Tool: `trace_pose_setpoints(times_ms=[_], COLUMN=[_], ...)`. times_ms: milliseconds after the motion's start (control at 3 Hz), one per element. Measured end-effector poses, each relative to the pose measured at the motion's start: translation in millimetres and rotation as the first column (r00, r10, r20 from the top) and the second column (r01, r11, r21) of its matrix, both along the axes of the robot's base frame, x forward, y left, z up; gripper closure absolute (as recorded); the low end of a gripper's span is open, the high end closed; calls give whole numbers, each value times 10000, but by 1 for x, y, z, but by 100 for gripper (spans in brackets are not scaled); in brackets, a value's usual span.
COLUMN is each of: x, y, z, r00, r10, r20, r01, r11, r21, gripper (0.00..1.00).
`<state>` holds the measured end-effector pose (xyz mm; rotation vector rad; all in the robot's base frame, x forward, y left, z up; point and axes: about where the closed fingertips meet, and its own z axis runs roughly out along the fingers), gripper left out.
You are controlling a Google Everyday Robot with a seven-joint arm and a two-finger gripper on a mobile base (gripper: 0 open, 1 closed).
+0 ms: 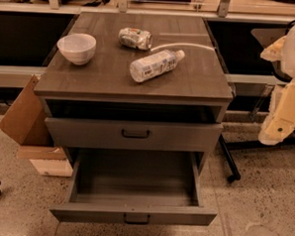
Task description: Close middle drawer
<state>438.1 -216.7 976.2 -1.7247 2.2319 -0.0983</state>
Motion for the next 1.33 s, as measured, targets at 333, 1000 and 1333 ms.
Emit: trace_pose_setpoints(times_ms=[333, 1000, 1333], x=[0, -13, -38], y=[0, 16, 23], z=[0, -62, -125], r00=[10000, 9907, 9692], r10=[1, 1109, 1638], r20=[-1, -785, -1839], r01=[-1, -1086, -1485], r11=[10000, 9936, 9844], r21=[1, 323, 942], gripper=[0, 0, 0])
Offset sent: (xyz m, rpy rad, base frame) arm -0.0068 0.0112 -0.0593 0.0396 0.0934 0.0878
